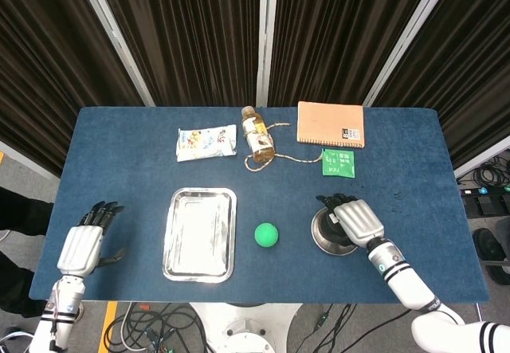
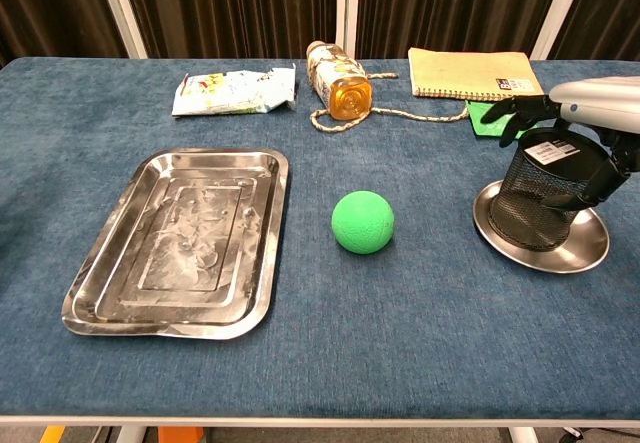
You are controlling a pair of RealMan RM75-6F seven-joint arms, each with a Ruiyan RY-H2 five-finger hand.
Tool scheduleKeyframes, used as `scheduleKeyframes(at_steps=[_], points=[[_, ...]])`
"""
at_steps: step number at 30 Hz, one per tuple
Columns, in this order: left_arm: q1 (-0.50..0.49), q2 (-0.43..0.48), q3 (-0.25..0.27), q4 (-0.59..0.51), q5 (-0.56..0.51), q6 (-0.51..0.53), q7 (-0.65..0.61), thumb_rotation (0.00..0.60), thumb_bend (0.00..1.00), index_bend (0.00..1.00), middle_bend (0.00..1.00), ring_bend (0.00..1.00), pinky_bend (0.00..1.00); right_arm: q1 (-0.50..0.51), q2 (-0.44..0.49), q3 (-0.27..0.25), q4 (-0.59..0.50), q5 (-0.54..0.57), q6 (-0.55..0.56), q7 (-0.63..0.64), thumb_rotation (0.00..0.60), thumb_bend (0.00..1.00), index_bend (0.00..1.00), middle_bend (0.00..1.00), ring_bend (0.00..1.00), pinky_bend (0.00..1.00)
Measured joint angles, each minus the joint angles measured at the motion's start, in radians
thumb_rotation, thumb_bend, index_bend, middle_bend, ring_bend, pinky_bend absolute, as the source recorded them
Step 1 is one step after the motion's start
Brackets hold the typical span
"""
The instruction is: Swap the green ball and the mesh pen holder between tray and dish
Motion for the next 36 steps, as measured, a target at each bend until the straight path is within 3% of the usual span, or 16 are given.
scheduleKeyframes(at_steps=[5,10,16,36], points=[[0.01,0.002,-0.005,-0.002,0.011,-0.002,-0.01,0.6,0.16,0.16,0.1,0.06,0.21,0.002,0.016,0.003,-0.024,-0.01,0.029,0.005,0.6,0.28,0.25,0.31,0.25,0.39],[0.02,0.004,-0.01,0.001,0.029,0.004,-0.02,0.6,0.16,0.16,0.1,0.06,0.21,0.011,0.055,0.041,-0.067,-0.027,0.061,0.021,0.6,0.28,0.25,0.31,0.25,0.39],[0.037,-0.024,-0.02,0.053,0.066,0.046,-0.031,0.6,0.16,0.16,0.11,0.06,0.21,0.064,0.041,0.067,-0.053,-0.031,0.037,0.03,0.6,0.28,0.25,0.29,0.25,0.3],[0.077,-0.05,-0.047,0.137,0.076,0.054,-0.083,0.6,0.16,0.16,0.11,0.06,0.21,0.468,-0.301,0.16,0.318,0.322,-0.173,-0.091,0.6,0.27,0.2,0.26,0.21,0.26]])
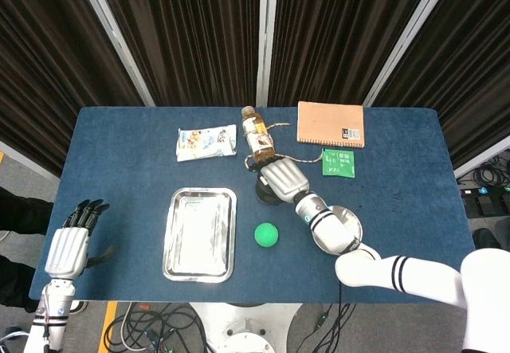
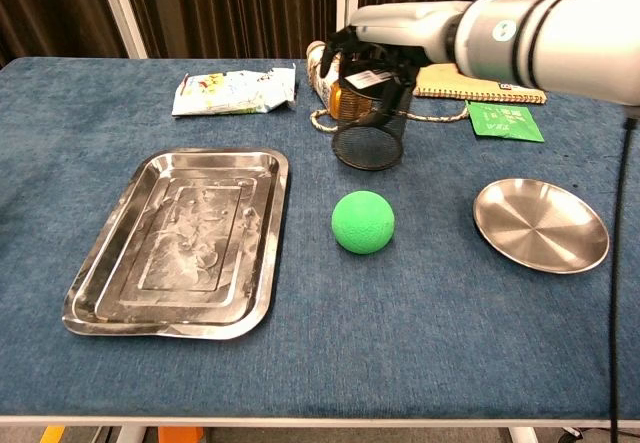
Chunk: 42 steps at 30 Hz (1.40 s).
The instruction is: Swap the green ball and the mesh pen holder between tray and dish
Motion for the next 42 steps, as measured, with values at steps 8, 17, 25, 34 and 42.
scheduleKeyframes(at_steps=[8,17,25,34,42], points=[[0.007,0.0,-0.001,0.008,0.009,-0.01,-0.015,0.6,0.16,0.16,0.11,0.06,0.21,0.06,-0.034,-0.014,0.032,0.052,-0.026,0.007,0.6,0.14,0.01,0.1,0.01,0.15],[0.009,0.002,-0.004,0.004,0.012,-0.021,-0.013,0.6,0.16,0.16,0.11,0.06,0.21,0.055,0.007,-0.024,-0.024,0.022,-0.009,0.055,0.6,0.09,0.0,0.04,0.0,0.1],[0.006,0.004,-0.004,-0.003,0.009,-0.047,-0.015,0.6,0.16,0.16,0.11,0.06,0.21,-0.051,0.175,-0.057,-0.284,-0.138,0.132,0.081,0.6,0.09,0.0,0.08,0.0,0.1],[-0.001,-0.02,0.001,0.008,0.001,-0.08,-0.004,0.6,0.16,0.16,0.11,0.06,0.21,-0.223,0.277,-0.234,-0.472,-0.365,0.26,0.083,0.6,0.12,0.0,0.14,0.08,0.17],[0.008,-0.028,0.005,0.016,0.011,-0.069,-0.014,0.6,0.16,0.16,0.11,0.06,0.21,-0.21,0.184,-0.252,-0.394,-0.318,0.181,0.057,0.6,0.13,0.01,0.13,0.08,0.18]])
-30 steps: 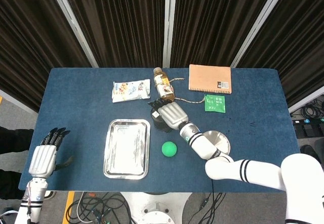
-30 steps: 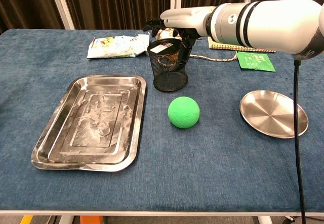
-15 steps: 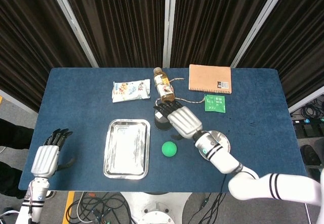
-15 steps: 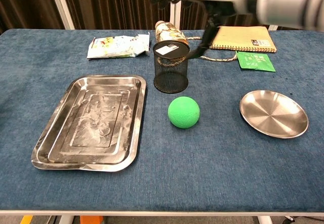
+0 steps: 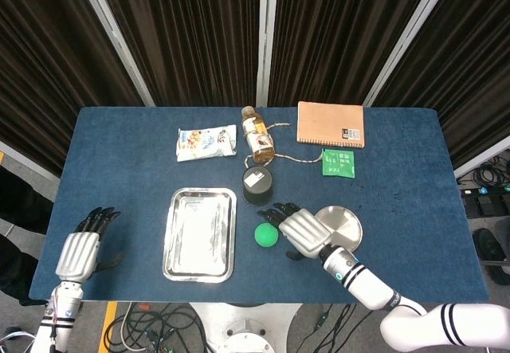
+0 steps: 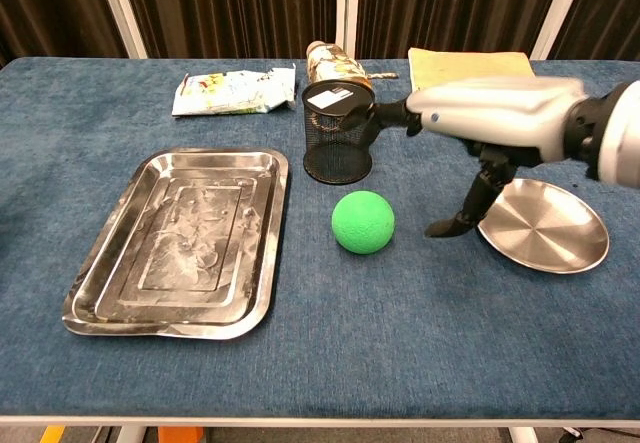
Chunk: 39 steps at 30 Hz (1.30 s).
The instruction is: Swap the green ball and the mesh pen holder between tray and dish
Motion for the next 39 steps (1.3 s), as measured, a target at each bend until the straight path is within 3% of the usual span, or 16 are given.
scheduleKeyframes(at_steps=[18,30,39], points=[[0.013,0.005,-0.002,0.011,0.005,0.006,-0.008,0.6,0.16,0.16,0.11,0.05,0.21,0.072,-0.158,0.018,0.114,0.174,-0.039,-0.12,0.6,0.2,0.07,0.15,0.09,0.24],[0.012,0.014,-0.001,0.002,-0.017,-0.024,-0.004,0.6,0.16,0.16,0.11,0.03,0.21,0.084,-0.186,0.006,0.149,0.206,-0.054,-0.114,0.6,0.27,0.26,0.27,0.23,0.44],[0.012,0.016,0.001,0.005,-0.019,-0.034,-0.014,0.6,0.16,0.16,0.11,0.03,0.21,0.082,-0.202,0.011,0.165,0.193,-0.033,-0.106,0.6,0.39,0.39,0.36,0.35,0.59]])
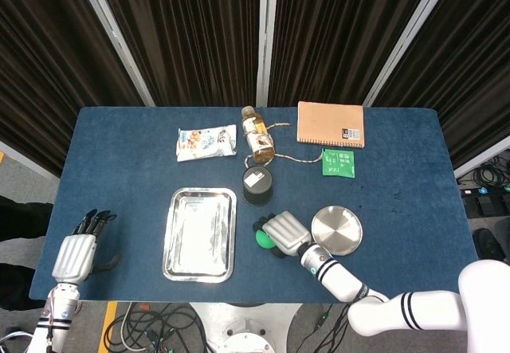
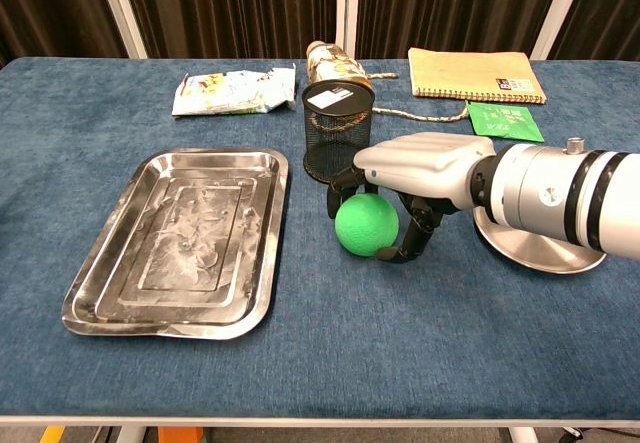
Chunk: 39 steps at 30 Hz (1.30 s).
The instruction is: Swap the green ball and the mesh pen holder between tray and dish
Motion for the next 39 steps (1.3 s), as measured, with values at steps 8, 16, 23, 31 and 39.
scheduleKeyframes(at_steps=[8,16,23,31,39], points=[[0.001,0.001,-0.001,0.003,0.002,0.0,-0.006,0.6,0.16,0.16,0.11,0.03,0.21,-0.024,0.04,0.007,-0.051,-0.057,0.058,0.019,0.6,0.39,0.41,0.38,0.37,0.61],[-0.025,0.014,-0.023,-0.015,0.023,-0.002,-0.003,0.6,0.16,0.16,0.11,0.03,0.21,-0.156,0.185,-0.043,-0.118,-0.098,0.186,0.075,0.6,0.39,0.42,0.38,0.36,0.61],[-0.057,0.017,-0.044,-0.04,0.031,-0.019,0.029,0.6,0.16,0.16,0.11,0.03,0.21,-0.239,0.207,-0.081,-0.041,-0.116,0.197,0.2,0.6,0.36,0.42,0.37,0.33,0.51],[-0.073,0.026,-0.054,-0.061,0.008,-0.04,0.057,0.6,0.16,0.16,0.11,0.03,0.21,-0.276,0.163,-0.073,0.107,-0.146,0.144,0.298,0.6,0.32,0.36,0.33,0.29,0.44],[-0.098,0.043,-0.079,-0.074,0.001,-0.047,0.069,0.6,0.16,0.16,0.11,0.03,0.21,-0.306,0.188,-0.072,0.098,-0.226,0.132,0.356,0.6,0.12,0.08,0.16,0.05,0.18]])
